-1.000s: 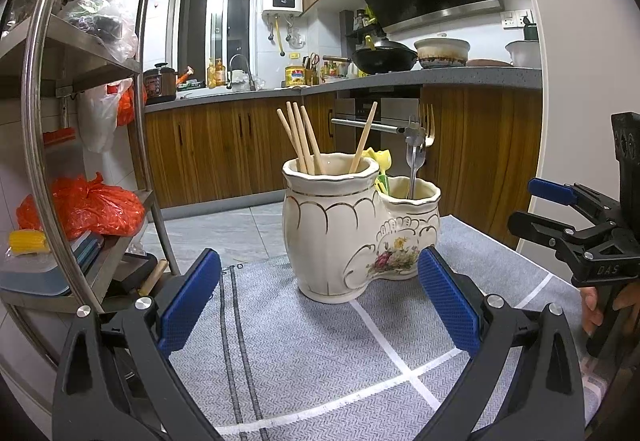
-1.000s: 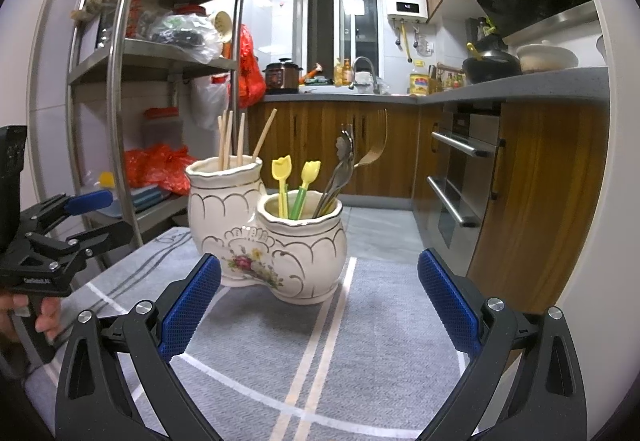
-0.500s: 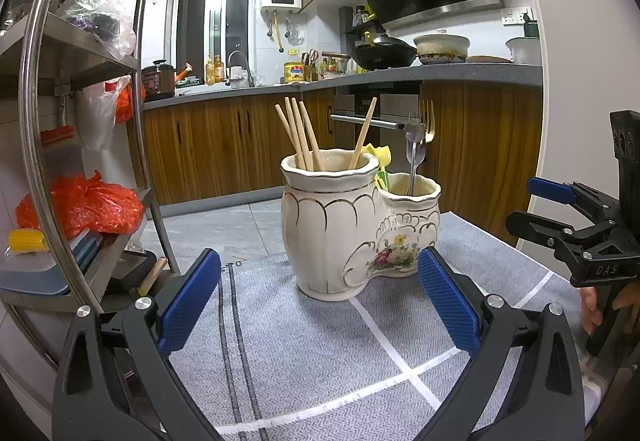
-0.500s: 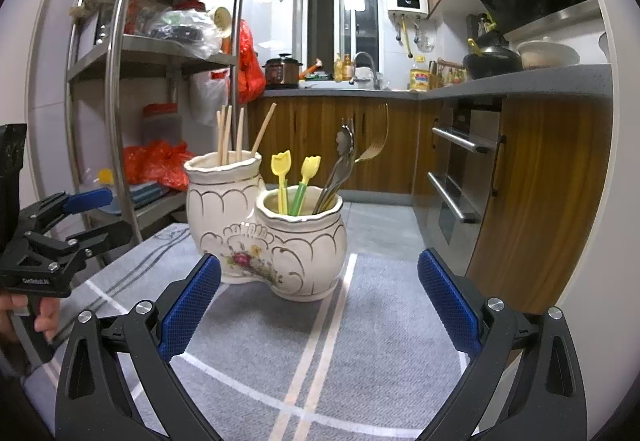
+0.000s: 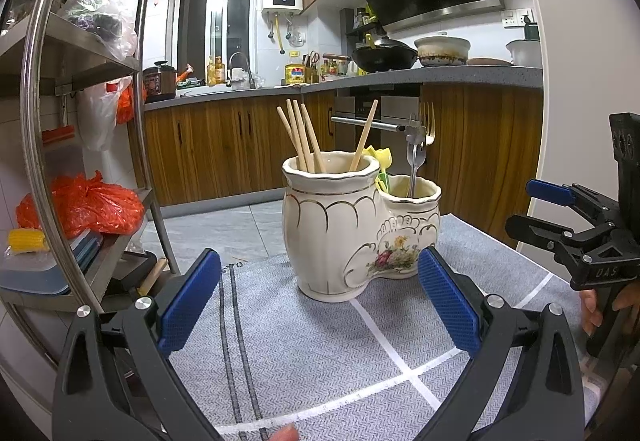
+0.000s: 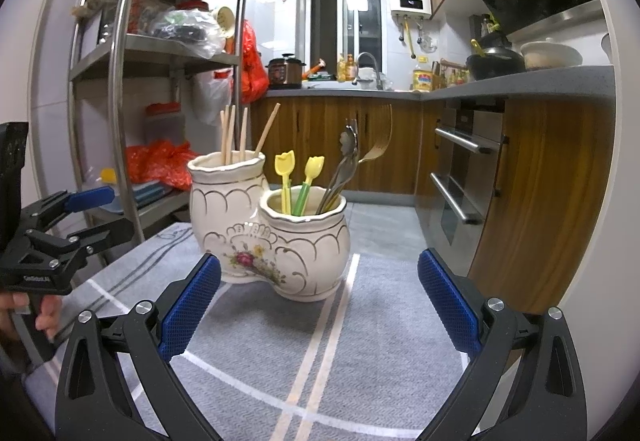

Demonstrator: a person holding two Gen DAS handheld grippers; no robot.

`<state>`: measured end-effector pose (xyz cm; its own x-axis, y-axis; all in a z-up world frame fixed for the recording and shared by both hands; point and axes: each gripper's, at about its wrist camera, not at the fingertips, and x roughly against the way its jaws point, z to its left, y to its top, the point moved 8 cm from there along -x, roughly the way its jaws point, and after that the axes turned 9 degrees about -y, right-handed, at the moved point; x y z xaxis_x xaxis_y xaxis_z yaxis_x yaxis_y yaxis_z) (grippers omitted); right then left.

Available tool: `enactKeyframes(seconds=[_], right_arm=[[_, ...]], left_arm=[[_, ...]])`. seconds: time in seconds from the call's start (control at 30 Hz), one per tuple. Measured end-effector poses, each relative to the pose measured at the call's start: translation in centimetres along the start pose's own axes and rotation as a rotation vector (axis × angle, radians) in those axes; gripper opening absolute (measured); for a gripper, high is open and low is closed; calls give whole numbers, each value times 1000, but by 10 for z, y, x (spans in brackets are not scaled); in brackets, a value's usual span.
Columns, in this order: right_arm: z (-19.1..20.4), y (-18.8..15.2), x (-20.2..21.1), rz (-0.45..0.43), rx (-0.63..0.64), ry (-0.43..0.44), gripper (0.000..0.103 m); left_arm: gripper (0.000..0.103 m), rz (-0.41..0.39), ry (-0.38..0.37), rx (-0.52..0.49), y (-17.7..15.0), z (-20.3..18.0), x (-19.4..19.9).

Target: Organize utensils

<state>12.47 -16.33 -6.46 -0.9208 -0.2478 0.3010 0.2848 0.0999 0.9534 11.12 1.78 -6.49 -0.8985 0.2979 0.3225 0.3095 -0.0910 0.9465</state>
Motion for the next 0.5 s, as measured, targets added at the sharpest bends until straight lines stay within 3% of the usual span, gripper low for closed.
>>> enactKeyframes(seconds=[0.5], right_arm=[[1,1,1,-3,1,0,98]], left_arm=[[97,-6,12,3,1,2,2]])
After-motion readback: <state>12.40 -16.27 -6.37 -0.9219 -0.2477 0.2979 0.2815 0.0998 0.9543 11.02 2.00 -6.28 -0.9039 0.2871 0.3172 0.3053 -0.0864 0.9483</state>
